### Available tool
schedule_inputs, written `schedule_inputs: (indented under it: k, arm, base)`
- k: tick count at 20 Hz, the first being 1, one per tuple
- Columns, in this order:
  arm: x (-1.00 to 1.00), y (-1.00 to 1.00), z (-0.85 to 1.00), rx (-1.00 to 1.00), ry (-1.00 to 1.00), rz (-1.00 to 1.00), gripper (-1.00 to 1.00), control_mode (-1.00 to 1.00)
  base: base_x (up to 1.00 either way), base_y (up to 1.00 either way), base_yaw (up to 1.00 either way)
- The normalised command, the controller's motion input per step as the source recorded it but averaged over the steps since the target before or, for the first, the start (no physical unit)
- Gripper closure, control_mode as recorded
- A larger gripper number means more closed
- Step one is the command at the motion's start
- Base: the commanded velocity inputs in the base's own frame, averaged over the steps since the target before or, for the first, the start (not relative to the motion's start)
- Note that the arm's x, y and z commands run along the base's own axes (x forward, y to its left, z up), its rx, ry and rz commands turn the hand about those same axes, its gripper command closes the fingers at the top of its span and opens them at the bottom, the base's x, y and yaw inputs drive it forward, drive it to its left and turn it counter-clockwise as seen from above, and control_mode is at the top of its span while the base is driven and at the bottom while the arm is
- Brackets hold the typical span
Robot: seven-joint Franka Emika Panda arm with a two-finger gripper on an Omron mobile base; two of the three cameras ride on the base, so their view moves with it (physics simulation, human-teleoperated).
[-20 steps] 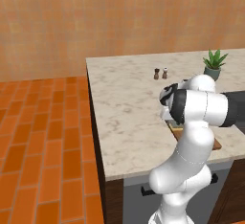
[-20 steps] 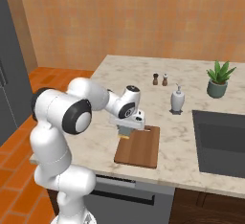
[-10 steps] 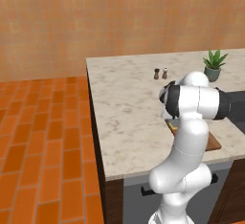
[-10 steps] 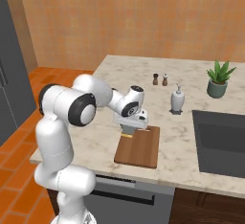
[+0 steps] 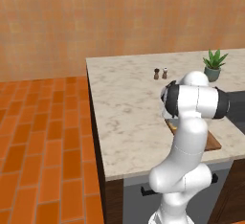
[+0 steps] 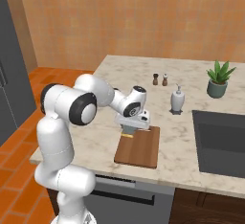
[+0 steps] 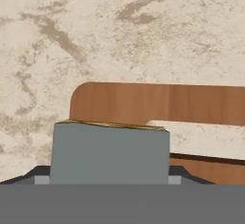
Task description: Pick up the sponge from the counter and clean the cutting board by briefly scrubbing or pressing down on the cutting board. Once finished, release the sponge.
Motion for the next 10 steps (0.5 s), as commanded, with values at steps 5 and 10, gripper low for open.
schedule_inputs:
  k: [5,10]
  arm:
    - [-0.64,-0.16,-0.02,0.00,-0.02,0.00,1.00,-1.00]
    - [-0.66,-0.01,-0.20,0.00,-0.01,0.00,1.00,-1.00]
  base:
    - [0.00,0.00,0.00]
    - [0.00,0.00,0.00]
